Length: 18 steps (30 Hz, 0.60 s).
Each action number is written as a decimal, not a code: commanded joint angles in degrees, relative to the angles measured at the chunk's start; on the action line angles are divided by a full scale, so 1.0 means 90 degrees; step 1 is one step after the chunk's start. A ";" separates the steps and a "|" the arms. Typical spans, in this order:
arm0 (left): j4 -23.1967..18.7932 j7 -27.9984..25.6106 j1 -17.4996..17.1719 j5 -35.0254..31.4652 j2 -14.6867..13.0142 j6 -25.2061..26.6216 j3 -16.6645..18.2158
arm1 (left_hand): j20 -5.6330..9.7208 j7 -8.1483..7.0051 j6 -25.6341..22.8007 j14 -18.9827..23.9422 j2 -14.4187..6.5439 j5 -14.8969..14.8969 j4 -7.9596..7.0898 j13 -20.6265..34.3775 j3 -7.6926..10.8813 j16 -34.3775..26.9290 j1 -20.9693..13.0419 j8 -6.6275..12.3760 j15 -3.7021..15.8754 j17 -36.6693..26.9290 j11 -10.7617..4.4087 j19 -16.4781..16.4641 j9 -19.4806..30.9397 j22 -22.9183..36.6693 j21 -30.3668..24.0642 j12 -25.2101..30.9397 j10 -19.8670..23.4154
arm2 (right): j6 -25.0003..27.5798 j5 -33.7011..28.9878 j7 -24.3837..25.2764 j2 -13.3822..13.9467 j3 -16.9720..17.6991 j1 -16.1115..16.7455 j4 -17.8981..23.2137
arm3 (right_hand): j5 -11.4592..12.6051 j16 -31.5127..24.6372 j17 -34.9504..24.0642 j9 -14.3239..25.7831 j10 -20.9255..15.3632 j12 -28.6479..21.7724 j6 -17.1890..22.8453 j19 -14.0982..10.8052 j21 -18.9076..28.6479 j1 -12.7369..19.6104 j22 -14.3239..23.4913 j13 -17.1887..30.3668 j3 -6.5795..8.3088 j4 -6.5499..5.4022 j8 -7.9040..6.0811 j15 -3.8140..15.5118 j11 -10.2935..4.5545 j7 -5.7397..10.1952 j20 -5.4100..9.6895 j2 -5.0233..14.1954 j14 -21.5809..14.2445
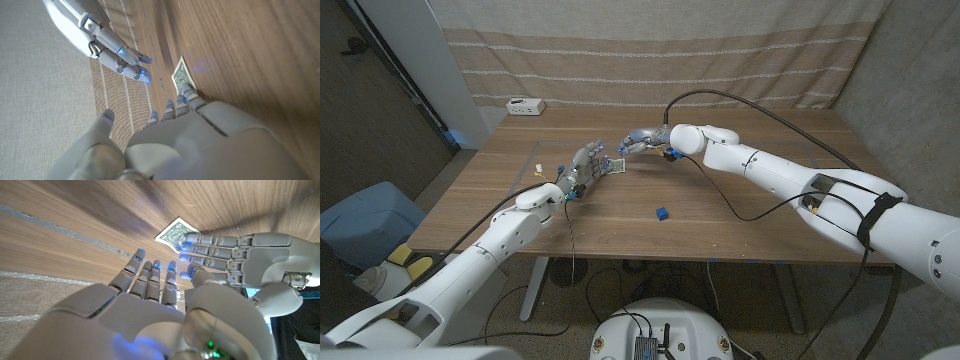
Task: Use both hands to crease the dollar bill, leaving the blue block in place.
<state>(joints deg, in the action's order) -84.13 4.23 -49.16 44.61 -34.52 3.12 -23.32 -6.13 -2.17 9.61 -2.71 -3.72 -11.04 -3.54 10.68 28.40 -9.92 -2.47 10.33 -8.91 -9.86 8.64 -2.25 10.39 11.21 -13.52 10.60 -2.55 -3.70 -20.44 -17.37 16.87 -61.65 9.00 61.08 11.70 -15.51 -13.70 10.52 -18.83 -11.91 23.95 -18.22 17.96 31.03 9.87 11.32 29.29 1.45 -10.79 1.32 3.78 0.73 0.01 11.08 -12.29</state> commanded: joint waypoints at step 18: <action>0.0047 -0.0018 0.0049 0.0005 0.0021 0.0037 -0.0015 | -0.0025 0.0008 0.0081 -0.0042 -0.0002 -0.0029 -0.0025 0.0013 -0.0043 -0.0041 0.0075 0.0044 -0.0010 -0.0021 0.0009 0.0023 0.0017 0.0021 0.0030 0.0064 -0.0058 | -0.0635 0.0029 -0.0150 -0.0602 -0.0340 -0.0342 -0.1197 | -0.0006 -0.0055 -0.0011 0.0013 -0.0083 -0.0005 0.0042 -0.0035 -0.0060 0.0097 0.0018 0.0012 0.0013 -0.0002 0.0000 -0.0012 -0.0004 0.0000 -0.0011 0.0001 -0.0027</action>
<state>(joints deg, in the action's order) -84.13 4.07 -49.07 44.71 -34.48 3.29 -23.29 -6.13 -2.17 9.61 -2.90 -3.72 -11.03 -3.78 10.68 28.16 -9.92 -2.47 10.33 -8.89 -9.87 8.64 -2.26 10.40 11.34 -13.52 10.82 -2.54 -7.29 -20.48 -18.36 13.45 -63.64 7.07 54.40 11.70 -15.51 -13.70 10.52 -19.15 -11.91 23.94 -18.22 17.50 31.47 9.88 11.31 29.29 1.46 -10.79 1.33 4.10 0.72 0.00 11.10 -12.29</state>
